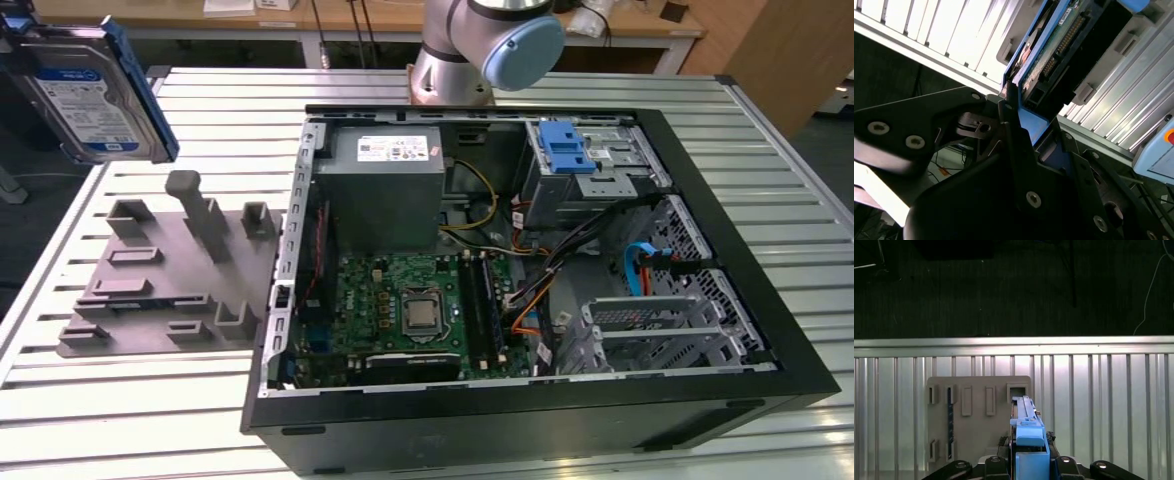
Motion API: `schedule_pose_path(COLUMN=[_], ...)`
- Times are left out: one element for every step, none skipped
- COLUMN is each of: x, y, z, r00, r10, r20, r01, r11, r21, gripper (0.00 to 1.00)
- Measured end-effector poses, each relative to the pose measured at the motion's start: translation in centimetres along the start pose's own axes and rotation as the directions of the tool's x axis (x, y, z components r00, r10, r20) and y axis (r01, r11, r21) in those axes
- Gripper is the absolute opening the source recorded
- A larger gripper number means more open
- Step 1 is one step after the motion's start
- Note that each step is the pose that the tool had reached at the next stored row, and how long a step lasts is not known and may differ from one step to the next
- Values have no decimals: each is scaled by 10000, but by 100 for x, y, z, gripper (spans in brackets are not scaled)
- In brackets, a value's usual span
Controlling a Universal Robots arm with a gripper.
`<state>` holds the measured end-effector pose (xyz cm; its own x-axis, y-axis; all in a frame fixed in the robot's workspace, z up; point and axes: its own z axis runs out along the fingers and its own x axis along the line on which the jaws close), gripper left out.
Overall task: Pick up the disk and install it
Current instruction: 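Pick up the disk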
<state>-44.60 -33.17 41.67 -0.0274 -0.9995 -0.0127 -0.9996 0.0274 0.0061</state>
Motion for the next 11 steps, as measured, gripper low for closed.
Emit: schedule_pose_path(x=[0, 0, 0, 0, 0, -1, -1, -1, -1, -1, -1], y=[0, 0, 0, 1, 1, 0, 0, 1, 1, 1, 1], z=[-1, -1, -1, -4, -13, -26, -42, -61, -80, -96, -111], r00=[10000, 10000, 10000, 10000, 10000, 10000, 10000, 10000, 10000, 10000, 10000], r10=[0, 0, 1, 0, 1, 1, 1, 0, 0, 0, 0], r20=[0, 0, 0, 0, -2, -2, -1, 0, -1, -1, 0], r01=[0, 0, -1, 0, -1, -1, -1, 0, 0, 0, 0], r11=[10000, 10000, 10000, 10000, 10000, 10000, 10000, 10000, 10000, 10000, 10000], r21=[-1, -1, 0, -1, -5, -4, -2, -1, -2, -1, 0], gripper=[36, 36, 36, 36, 36, 36, 36, 36, 36, 36, 36])
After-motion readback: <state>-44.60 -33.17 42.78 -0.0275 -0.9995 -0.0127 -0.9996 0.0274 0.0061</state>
